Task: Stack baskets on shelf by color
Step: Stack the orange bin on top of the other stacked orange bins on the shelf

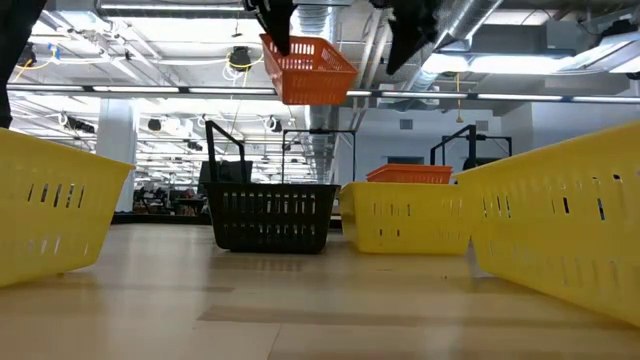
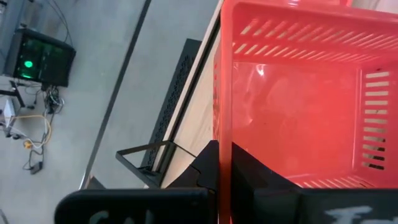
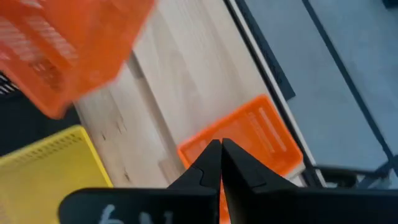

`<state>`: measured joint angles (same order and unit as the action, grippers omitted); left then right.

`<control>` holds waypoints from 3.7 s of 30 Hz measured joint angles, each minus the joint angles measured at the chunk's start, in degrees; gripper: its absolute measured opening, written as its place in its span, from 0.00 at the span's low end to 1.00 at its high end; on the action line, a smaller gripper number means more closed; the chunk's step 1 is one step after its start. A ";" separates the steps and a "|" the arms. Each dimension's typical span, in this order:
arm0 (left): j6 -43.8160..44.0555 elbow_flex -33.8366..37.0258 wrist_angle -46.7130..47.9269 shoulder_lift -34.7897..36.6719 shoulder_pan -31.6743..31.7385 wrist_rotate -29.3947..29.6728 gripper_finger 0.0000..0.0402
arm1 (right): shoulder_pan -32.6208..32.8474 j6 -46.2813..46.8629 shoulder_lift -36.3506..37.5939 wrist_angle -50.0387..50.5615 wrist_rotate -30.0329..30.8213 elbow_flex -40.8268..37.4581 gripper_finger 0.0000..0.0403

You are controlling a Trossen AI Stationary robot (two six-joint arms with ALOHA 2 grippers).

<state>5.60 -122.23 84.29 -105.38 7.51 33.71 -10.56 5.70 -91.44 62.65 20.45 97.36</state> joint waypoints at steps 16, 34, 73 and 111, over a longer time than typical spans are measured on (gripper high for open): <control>-4.07 0.04 -5.62 0.76 1.30 1.02 0.00 | 13.07 10.53 7.38 7.02 0.34 11.15 0.28; -8.48 0.04 -18.27 0.76 1.20 -4.96 0.00 | 18.20 15.29 0.08 2.85 25.13 4.28 0.31; -16.72 -3.19 -25.07 0.85 -1.22 -4.54 0.21 | 7.37 11.37 -4.64 1.33 17.55 4.32 0.00; 21.35 8.45 5.69 21.00 -12.11 14.67 0.50 | -18.62 18.48 10.65 -16.10 -1.31 -10.83 0.00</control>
<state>26.95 -113.78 89.97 -84.38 -4.60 48.38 -29.18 24.18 -80.78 46.55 19.14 86.54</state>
